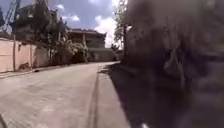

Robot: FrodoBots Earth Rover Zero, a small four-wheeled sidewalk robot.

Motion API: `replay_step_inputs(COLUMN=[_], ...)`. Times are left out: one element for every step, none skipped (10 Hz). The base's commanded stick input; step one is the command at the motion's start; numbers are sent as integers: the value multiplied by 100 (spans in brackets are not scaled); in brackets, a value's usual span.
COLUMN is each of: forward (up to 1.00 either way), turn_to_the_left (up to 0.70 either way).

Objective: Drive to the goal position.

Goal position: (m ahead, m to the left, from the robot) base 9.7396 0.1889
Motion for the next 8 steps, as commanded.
replay_step_inputs(forward=[85, 85, 85, 85, 85, 85, 85, 85], turn_to_the_left=[0, 0, 0, 0, 0, 0, 0, 0])
